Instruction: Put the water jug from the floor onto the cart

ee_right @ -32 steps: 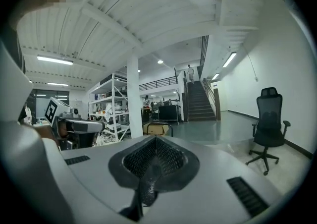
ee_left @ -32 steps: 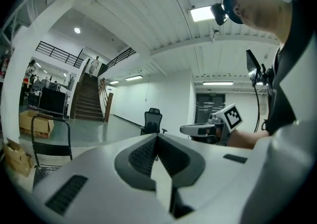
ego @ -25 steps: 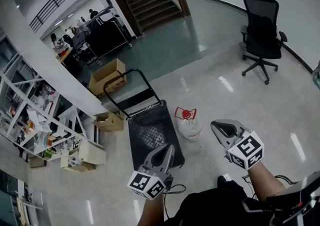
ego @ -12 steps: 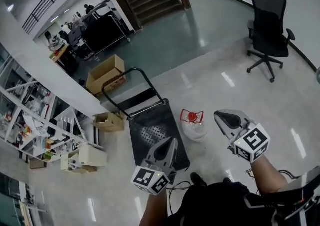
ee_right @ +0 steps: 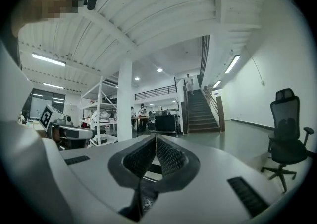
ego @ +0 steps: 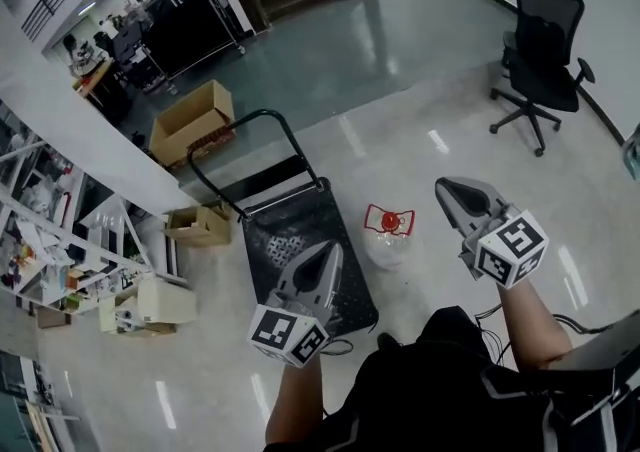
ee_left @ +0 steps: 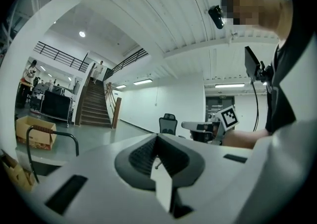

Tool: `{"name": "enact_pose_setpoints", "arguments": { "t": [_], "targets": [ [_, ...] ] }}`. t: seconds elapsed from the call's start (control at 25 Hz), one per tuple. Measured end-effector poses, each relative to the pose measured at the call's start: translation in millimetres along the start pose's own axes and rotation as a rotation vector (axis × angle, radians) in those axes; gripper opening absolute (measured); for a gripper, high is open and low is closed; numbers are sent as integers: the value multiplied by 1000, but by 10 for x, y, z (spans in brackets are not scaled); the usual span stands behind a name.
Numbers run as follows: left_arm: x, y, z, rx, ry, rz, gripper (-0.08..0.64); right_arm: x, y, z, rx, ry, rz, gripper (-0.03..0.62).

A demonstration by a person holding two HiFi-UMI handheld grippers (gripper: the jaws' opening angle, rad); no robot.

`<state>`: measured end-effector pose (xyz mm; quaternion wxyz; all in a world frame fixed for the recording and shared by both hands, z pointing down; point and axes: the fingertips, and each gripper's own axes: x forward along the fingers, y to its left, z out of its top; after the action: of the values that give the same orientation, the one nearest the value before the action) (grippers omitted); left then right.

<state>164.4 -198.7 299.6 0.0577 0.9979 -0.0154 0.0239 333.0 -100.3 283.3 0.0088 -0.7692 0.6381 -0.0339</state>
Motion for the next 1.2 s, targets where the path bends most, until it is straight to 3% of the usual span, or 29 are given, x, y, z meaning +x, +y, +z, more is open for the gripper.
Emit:
{"name": "enact_pose_setpoints", "arguments": {
  "t": [0.2,0.48,0.76,0.92,1.2],
  "targets": [
    [209,377,-195,-35,35,31,0,448,-222,-384,18,97,12,5],
    [997,883,-838,-139,178,75,2,1184,-1016,-1381,158,229,14,26],
    [1819,1241,-1937,-253,403,103,2,1718,-1673,-2792,261,480,33,100],
    [2078,1379,-2621,-321,528,113,0,1860,-1750,-3528,331,626,46,140],
    [2375,1463,-3749,-358,752,53,0,1942,-1826,-4793,449,853,17,154]
  ]
}}
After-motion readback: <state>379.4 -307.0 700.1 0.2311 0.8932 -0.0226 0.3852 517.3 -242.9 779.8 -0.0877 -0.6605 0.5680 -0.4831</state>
